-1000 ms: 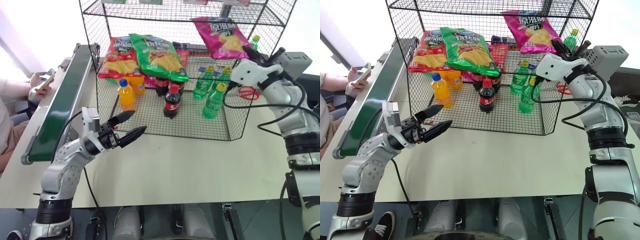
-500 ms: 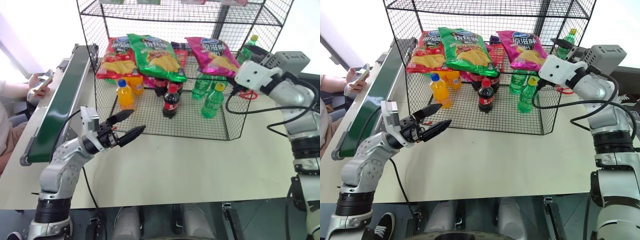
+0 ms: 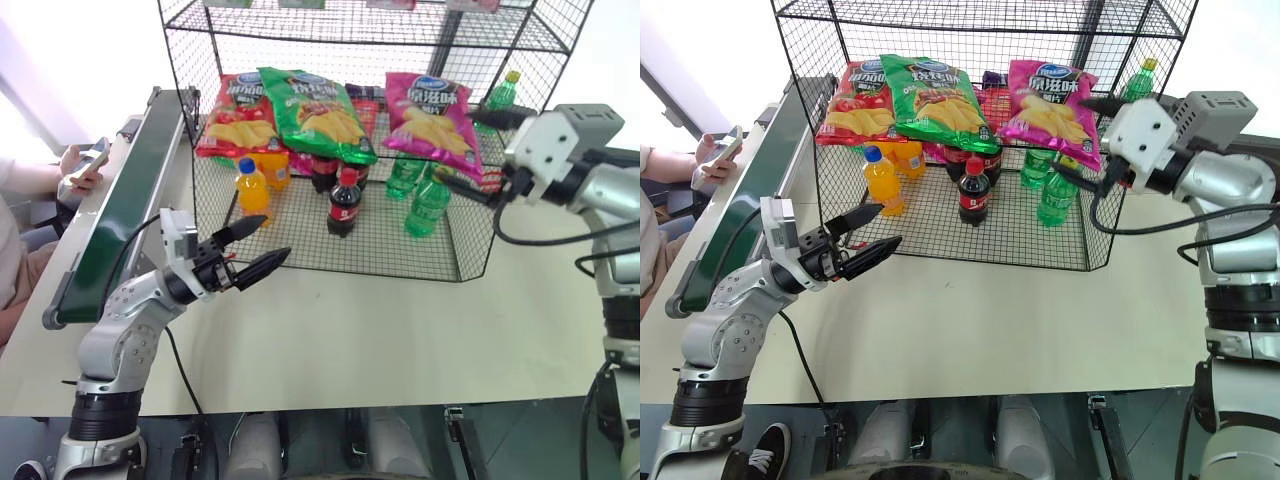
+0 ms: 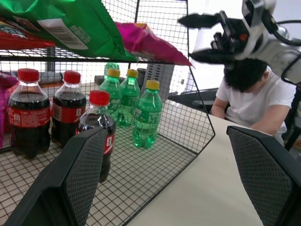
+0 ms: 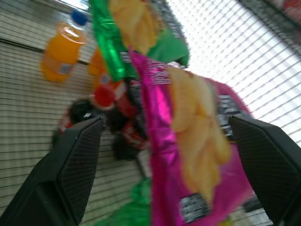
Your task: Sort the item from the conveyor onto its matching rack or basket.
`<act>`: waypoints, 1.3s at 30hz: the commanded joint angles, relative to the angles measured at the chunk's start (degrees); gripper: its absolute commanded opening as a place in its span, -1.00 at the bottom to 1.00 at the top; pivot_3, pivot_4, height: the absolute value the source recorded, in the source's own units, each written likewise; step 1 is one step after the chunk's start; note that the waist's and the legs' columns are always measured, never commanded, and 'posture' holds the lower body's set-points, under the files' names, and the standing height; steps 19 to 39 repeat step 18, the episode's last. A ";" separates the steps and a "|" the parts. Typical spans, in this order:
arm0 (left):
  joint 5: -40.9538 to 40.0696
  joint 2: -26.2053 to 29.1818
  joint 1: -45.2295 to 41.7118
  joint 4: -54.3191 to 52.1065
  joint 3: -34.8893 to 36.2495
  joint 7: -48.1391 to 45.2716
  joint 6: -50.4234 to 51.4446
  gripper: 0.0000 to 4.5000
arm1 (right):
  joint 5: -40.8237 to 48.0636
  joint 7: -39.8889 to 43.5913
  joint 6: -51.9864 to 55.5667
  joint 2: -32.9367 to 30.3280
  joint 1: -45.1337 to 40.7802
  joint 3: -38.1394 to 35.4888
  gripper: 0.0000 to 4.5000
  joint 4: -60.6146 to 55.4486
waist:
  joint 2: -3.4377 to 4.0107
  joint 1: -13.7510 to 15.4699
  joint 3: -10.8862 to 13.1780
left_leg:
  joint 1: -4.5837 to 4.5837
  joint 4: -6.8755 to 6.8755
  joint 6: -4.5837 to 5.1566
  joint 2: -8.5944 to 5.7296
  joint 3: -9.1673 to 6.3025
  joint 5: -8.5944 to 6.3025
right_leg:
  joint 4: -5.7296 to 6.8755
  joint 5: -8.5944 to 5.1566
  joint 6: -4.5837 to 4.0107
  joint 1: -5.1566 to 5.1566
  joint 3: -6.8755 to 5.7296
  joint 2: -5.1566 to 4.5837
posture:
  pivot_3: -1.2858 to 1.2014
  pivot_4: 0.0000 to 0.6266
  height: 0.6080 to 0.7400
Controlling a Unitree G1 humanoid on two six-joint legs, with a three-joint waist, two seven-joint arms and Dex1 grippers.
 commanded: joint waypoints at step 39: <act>4.74 18.66 11.37 -4.55 17.08 5.22 4.28 0.93 | 30.55 7.84 33.74 -4.20 25.20 -10.99 0.97 -24.11 | -0.03 0.93 -0.02 | 0.00 0.01 0.08 0.01 -0.02 -0.06 | -0.09 -0.02 -0.03 0.01 0.00 -0.03 | 0.03 -0.52 1.00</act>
